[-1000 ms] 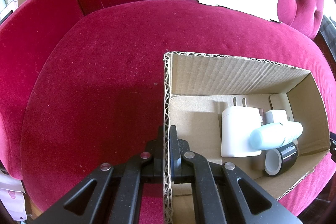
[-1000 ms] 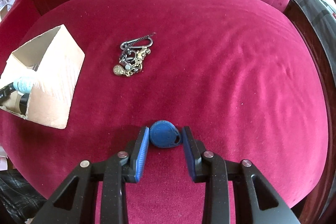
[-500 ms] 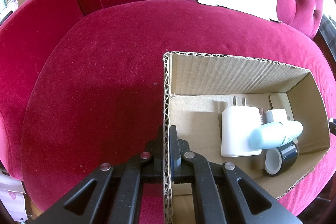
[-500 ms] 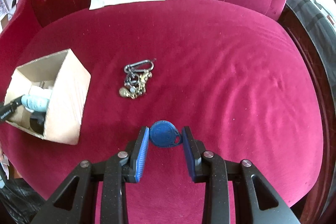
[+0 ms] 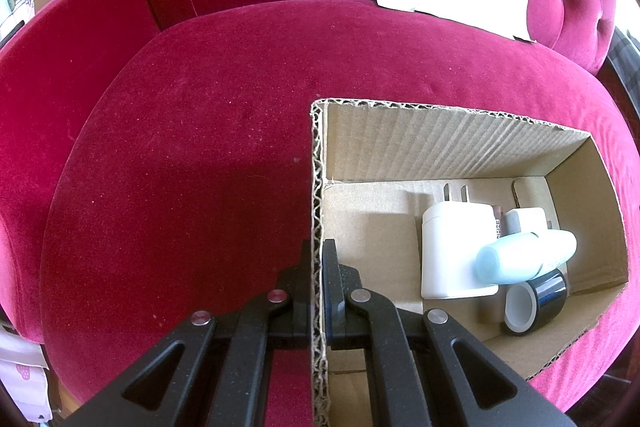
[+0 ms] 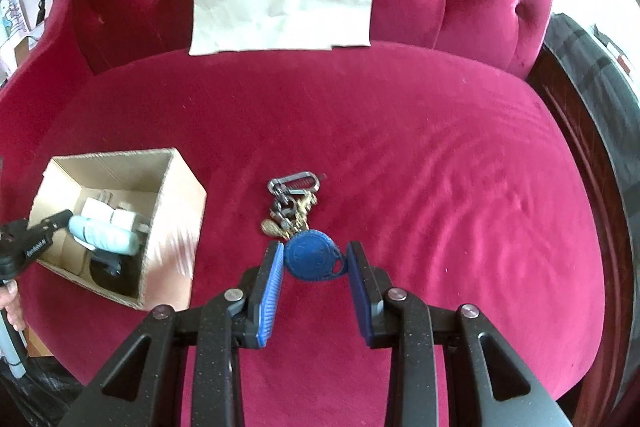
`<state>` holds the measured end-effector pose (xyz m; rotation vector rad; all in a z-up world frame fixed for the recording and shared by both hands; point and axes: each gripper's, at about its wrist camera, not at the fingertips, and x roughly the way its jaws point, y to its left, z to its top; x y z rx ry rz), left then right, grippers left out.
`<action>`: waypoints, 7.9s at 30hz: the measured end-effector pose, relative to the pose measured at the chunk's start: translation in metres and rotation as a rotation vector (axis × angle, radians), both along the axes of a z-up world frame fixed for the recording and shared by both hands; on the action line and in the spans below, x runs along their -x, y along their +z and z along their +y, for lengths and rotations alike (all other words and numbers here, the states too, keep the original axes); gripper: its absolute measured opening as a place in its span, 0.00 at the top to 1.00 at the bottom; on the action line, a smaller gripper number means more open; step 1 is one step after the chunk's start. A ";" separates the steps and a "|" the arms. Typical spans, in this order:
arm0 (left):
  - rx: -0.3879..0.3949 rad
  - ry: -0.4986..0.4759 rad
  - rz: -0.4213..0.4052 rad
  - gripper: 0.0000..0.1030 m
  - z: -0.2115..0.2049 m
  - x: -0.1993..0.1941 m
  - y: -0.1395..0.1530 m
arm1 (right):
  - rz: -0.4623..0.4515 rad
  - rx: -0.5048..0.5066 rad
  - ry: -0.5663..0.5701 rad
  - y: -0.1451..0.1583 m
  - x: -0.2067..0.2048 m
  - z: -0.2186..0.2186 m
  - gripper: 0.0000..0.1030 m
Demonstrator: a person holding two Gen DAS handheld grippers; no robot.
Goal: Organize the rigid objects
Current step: 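Lift the blue fob and carry it over the box, then lower the blue fob into the box and open the right gripper, then move the right gripper to the brass keychain with carabiner, then grasp the brass keychain with the right gripper, then lift the keychain and carry it over the box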
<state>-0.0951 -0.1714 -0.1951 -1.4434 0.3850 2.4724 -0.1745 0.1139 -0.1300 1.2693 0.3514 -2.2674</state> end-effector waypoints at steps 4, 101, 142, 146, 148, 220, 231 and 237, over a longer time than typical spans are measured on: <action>0.000 -0.002 0.001 0.97 0.000 -0.002 0.001 | 0.016 0.018 0.015 0.008 -0.001 -0.011 0.67; 0.033 -0.341 0.031 0.97 -0.003 -0.011 0.003 | -0.050 0.141 0.264 0.011 -0.044 -0.153 0.00; 0.046 -0.505 0.050 0.97 0.002 -0.009 0.004 | 0.029 0.082 0.026 0.002 0.034 -0.042 0.00; 0.048 -0.536 0.055 0.97 0.002 -0.008 0.004 | 0.013 0.076 0.020 -0.007 0.038 -0.036 0.00; 0.049 -0.537 0.055 0.97 0.002 -0.009 0.004 | 0.010 0.068 0.018 -0.012 0.040 -0.034 0.00; 0.053 -0.582 0.058 0.97 -0.004 -0.005 0.007 | -0.046 0.000 -0.039 -0.064 0.058 -0.037 0.84; 0.055 -0.585 0.061 0.97 -0.002 -0.005 0.005 | -0.015 0.016 -0.033 -0.040 0.054 -0.034 0.84; 0.054 -0.592 0.061 0.97 -0.002 -0.005 0.005 | -0.003 0.027 -0.023 -0.028 0.048 -0.034 0.84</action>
